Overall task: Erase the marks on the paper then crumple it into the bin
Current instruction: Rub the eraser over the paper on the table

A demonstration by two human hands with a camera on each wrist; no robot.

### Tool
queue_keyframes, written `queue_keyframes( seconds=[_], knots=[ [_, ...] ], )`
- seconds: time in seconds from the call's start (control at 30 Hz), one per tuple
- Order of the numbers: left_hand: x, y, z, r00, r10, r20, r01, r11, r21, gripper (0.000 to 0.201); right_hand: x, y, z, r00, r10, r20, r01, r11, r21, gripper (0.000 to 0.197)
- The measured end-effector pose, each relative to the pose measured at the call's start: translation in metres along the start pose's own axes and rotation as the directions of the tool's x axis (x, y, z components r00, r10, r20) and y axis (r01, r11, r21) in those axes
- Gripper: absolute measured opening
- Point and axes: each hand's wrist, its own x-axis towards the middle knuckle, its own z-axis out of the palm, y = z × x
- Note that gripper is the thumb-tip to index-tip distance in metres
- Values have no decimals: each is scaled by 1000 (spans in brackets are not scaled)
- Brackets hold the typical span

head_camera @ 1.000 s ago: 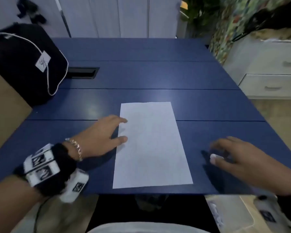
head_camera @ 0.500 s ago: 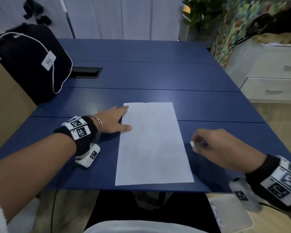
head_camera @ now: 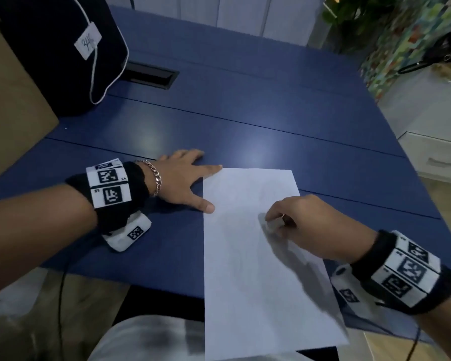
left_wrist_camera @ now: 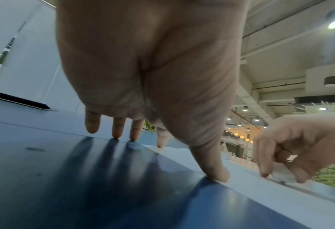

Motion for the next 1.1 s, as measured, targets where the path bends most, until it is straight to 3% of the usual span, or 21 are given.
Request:
queue_keyframes(
  seconds=[0.13, 0.23, 0.33, 0.43, 0.6, 0.77, 0.93, 1.1],
  knots=[
    [2, -3, 0, 995, -61, 74, 63, 997, -34, 118, 41, -13, -20, 995, -30, -93, 32, 999, 18, 24],
    [0, -6, 4, 996, -61, 57, 63, 997, -41, 115, 74, -30, -28, 983, -58, -176, 75, 993, 91, 25],
    [-6, -2, 6, 999, -52, 14, 53, 996, -73, 109, 99, -40, -27, 976, -91, -200, 104, 993, 59, 19],
    [-9, 1, 6, 998, -69, 5, 69, 993, -91, 108, 115, -43, -22, 973, -78, -216, 82, 997, 6, 17],
    [-7, 0, 9, 990, -112, 89, 121, 987, -104, 117, 124, -42, -5, 956, 13, -292, -10, 1000, 12, 9],
    [-9, 5, 7, 976, -148, 161, 160, 985, -67, 132, 121, -57, -2, 972, -100, -212, 90, 995, -53, 14],
    [-9, 6, 8, 970, -162, 183, 179, 981, -78, 138, 127, -48, -15, 965, 23, -262, -24, 1000, -1, 9],
    [-9, 6, 7, 972, -158, 175, 171, 983, -64, 140, 121, -73, -6, 980, -144, -138, 136, 988, -70, 14]
  ],
)
